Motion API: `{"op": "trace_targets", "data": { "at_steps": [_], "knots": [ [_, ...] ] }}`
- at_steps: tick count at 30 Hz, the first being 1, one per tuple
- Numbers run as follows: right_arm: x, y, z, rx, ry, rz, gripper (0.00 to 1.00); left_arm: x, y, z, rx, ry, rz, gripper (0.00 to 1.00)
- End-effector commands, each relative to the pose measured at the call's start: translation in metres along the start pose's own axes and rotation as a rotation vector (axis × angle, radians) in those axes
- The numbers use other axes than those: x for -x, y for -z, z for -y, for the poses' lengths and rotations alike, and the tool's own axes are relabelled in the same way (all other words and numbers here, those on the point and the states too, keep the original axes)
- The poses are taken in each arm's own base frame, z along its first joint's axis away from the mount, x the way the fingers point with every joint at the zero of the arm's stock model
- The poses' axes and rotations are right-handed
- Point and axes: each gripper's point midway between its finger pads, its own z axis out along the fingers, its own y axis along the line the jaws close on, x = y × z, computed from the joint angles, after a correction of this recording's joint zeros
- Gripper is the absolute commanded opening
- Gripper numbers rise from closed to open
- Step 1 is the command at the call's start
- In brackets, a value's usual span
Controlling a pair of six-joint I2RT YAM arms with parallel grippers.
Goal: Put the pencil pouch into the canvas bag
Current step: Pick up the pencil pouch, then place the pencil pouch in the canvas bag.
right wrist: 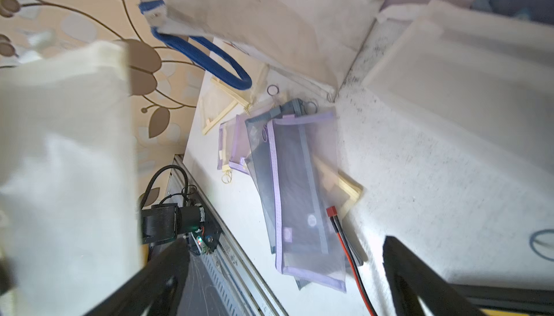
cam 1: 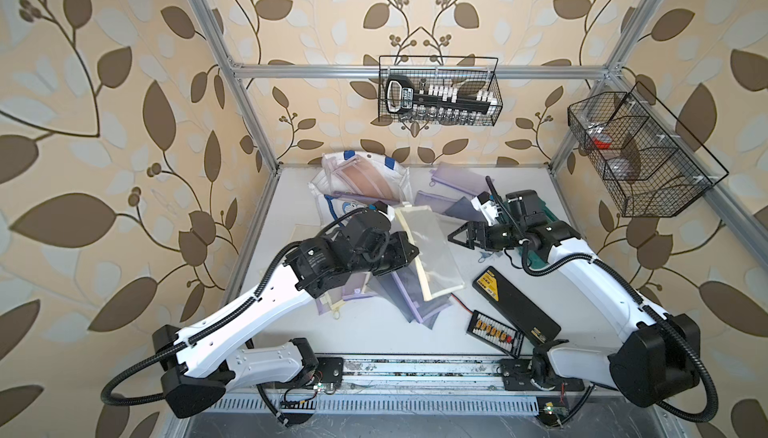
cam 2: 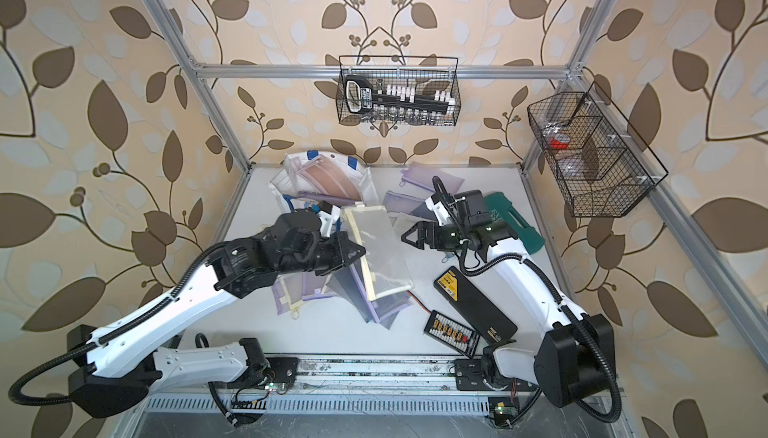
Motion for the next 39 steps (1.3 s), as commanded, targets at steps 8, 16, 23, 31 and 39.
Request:
{"op": "trace_targets", "data": {
  "at_steps": [8, 16, 23, 31, 39],
  "knots": [
    [0.012, 0.024, -0.011, -0.054, 0.029, 0.046, 1.00, 0.092, 0.093, 0.015, 0.288, 0.124, 0.403, 0.00],
    [0.015, 0.035, -0.022, -0.039, 0.033, 0.071, 1.00, 0.164, 0.056, 0.003, 0.355, 0.350, 0.450, 0.00],
    [0.016, 0.044, -0.025, -0.055, 0.049, 0.088, 1.00, 0.201, 0.029, -0.061, 0.528, 0.594, 0.513, 0.00],
    [0.013, 0.044, -0.018, -0.094, 0.067, 0.078, 1.00, 0.216, 0.004, -0.108, 0.633, 0.727, 0.509, 0.00],
    [0.019, 0.039, -0.015, -0.101, 0.071, 0.074, 1.00, 0.209, -0.014, -0.136, 0.682, 0.784, 0.480, 0.00]
  ]
}}
